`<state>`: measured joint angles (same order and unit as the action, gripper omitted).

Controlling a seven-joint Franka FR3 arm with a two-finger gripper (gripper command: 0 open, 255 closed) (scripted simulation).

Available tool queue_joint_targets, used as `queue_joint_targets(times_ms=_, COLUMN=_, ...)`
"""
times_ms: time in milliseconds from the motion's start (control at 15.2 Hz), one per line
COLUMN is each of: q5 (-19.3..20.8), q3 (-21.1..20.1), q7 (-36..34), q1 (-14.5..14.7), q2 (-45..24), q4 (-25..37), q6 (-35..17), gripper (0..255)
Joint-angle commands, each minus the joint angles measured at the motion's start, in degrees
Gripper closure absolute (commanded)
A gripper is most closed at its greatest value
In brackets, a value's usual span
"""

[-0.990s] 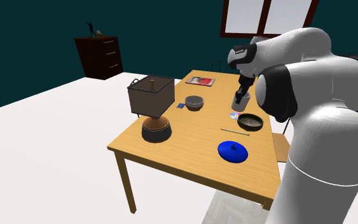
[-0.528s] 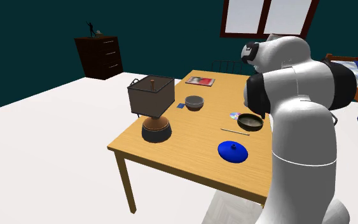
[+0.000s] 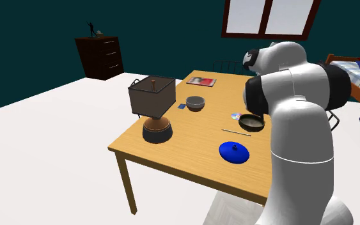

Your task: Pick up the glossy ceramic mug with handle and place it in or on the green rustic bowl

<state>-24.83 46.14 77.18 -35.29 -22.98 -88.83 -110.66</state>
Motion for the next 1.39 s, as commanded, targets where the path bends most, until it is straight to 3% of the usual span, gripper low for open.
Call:
queue_joint_targets(times_ms=0, q5=-0.3, q3=-0.1, q7=0.4, q1=0.2, q2=-0.2, q4=-1.5, q6=-1.6, gripper=255)
queue_joint_targets(times_ms=594, q5=-2.3, q3=-1.2, q7=2.3, q1=0.1, q2=-1.8, q4=-6.1, q6=-7.1, gripper=255)
queue_joint_targets(times_ms=1122, q5=-2.3, q3=-1.2, q7=2.3, q1=0.1, q2=-1.8, q4=-6.1, q6=-7.1, gripper=255)
queue_joint_targets(times_ms=1188, q5=-2.3, q3=-1.2, q7=2.3, q1=0.1, q2=-1.8, q4=-6.1, q6=-7.1, gripper=0)
queue_joint_targets(times_ms=1320, q5=-2.3, q3=-1.2, q7=2.3, q1=0.1, q2=-1.8, q4=-6.1, q6=-7.1, gripper=0)
